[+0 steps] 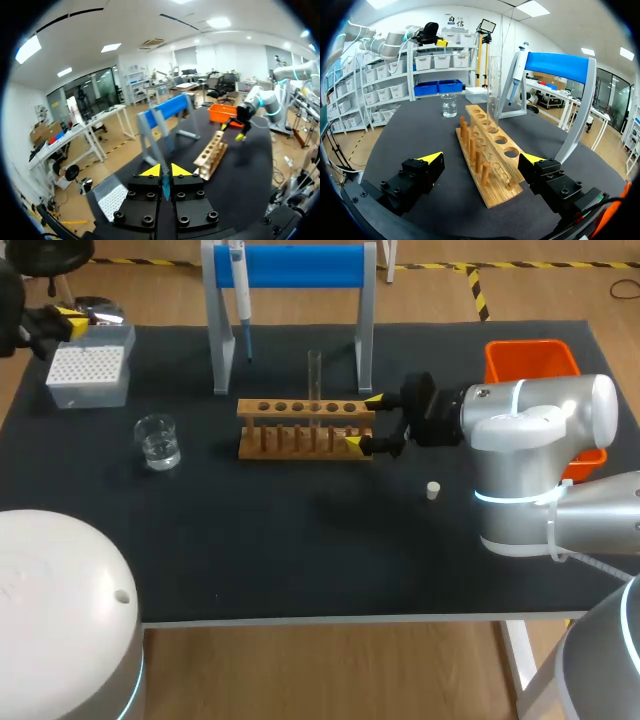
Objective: Invert the test tube, pick up the pipette, mount the tip to pipette, aspirate from beaker and dispense into the tube, eject the tip, return the pipette, and cap with the stopper.
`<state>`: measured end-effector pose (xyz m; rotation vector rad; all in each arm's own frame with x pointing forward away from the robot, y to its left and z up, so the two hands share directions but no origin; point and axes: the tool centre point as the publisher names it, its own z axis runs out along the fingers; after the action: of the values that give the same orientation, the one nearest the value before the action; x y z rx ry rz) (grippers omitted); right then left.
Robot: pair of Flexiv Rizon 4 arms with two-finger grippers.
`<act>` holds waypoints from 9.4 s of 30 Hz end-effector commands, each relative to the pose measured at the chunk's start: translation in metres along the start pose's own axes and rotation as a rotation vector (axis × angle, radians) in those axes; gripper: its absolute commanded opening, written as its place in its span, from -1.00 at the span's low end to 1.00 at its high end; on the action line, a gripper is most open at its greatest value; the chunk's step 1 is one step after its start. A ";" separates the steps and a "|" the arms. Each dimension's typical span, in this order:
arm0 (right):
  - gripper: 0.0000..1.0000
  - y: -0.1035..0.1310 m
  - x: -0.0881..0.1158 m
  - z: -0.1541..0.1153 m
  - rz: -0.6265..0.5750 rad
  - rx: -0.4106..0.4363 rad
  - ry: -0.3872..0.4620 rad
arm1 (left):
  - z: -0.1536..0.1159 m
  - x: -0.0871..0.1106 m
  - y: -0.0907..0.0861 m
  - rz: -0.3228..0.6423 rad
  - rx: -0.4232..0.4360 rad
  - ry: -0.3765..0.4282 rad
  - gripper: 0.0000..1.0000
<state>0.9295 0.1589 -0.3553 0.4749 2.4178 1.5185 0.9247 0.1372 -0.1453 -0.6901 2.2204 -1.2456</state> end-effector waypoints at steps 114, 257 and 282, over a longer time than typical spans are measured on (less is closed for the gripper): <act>1.00 0.058 0.103 -0.142 -0.145 -0.358 0.263 | 0.074 0.318 -0.133 0.125 -0.020 0.500 -1.00; -1.00 0.117 0.159 -0.165 -0.102 -0.470 0.573 | 0.074 0.318 -0.133 0.125 -0.020 0.500 1.00; -1.00 0.029 0.114 -0.249 -0.067 -0.506 0.544 | 0.074 0.318 -0.133 0.125 -0.020 0.500 1.00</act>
<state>0.7375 0.0246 -0.2230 -0.1372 2.2121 2.3554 0.7589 -0.1728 -0.1189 -0.2523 2.6212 -1.4562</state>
